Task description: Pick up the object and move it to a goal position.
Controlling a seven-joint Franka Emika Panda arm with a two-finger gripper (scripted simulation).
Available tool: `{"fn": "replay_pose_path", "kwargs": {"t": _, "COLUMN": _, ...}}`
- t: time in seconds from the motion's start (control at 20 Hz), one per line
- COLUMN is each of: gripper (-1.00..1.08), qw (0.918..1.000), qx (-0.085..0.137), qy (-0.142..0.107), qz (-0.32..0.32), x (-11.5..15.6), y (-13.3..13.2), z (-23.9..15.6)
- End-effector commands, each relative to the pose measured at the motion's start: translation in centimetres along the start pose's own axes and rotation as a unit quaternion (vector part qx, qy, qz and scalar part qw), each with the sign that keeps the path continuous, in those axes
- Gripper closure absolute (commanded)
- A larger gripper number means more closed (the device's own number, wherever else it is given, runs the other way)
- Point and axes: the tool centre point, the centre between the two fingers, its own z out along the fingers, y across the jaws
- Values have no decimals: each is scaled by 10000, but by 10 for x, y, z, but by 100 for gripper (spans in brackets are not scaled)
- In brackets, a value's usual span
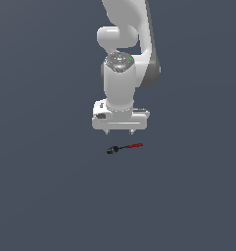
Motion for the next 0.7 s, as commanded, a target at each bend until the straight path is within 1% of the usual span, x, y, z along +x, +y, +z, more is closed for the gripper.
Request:
{"fn": "replay_pose_path", "kwargs": {"t": 0.0, "gripper": -92, "qw": 10000, "qx": 0, "qy": 0, "qz": 0, "x": 0, "y": 0, "z": 0}}
{"fn": "replay_pose_path", "kwargs": {"t": 0.15, "gripper": -92, "qw": 10000, "qx": -10, "qy": -44, "qz": 44, "x": -2, "y": 4, "z": 2}}
{"fn": "replay_pose_path", "kwargs": {"t": 0.45, "gripper": -92, "qw": 9993, "qx": -59, "qy": -265, "qz": 254, "x": -13, "y": 24, "z": 12}}
{"fn": "replay_pose_path", "kwargs": {"t": 0.65, "gripper": -92, "qw": 9993, "qx": -59, "qy": -265, "qz": 256, "x": -13, "y": 24, "z": 12}}
